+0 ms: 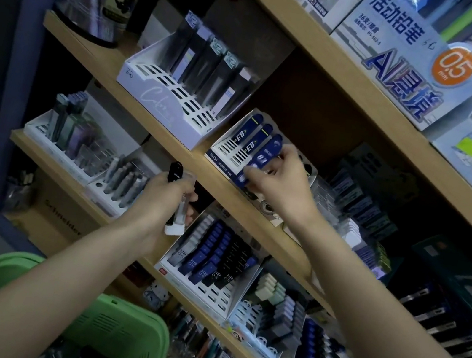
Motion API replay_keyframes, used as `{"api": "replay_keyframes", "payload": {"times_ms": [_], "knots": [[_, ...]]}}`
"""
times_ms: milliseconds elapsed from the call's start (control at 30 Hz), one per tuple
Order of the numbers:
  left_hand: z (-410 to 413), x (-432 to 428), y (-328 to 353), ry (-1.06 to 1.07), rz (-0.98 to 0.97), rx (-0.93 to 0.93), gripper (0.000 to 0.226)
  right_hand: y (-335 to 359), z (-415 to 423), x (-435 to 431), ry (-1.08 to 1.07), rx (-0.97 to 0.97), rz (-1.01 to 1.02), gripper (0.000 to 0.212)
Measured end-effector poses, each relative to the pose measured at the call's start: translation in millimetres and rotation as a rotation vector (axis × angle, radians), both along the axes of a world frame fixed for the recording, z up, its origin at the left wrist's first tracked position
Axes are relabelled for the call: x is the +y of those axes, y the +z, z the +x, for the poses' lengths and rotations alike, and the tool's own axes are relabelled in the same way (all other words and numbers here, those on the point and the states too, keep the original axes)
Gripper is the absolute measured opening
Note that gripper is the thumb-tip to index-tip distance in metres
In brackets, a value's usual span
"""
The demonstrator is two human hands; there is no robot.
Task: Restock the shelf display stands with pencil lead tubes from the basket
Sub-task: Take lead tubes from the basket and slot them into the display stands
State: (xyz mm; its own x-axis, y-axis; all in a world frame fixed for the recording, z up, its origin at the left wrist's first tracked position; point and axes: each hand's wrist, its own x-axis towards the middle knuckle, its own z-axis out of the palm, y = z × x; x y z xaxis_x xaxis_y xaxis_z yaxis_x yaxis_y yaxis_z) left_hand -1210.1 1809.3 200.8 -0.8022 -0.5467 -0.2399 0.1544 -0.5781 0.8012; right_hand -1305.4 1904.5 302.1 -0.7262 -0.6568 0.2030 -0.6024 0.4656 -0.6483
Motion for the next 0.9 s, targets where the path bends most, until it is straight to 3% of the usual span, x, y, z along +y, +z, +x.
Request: {"api": "replay_keyframes", "payload": {"times_ms": [133, 267, 433, 667, 900], "knots": [[-1, -6, -1, 0.021, 0.039, 0.003, 0.017, 12, -24, -17, -0.033, 0.044, -0.093, 0.039], [-2, -9, -3, 0.031, 0.090, 0.006, 0.014, 9, -45, -39, -0.051, 0.105, -0.115, 0.014], [-4, -9, -6, 0.015, 0.089, 0.001, 0.021, -3, -58, -54, -0.106, 0.222, -0.122, 0.004], [-2, -14, -3, 0.025, 0.150, 0.037, 0.011, -8, -67, -57, -0.086, 0.314, -0.057, 0.024], [-2, -15, -2, 0.025, 0.141, 0.015, 0.014, 4, -72, -58, -0.024, 0.280, 0.094, 0.026]]}}
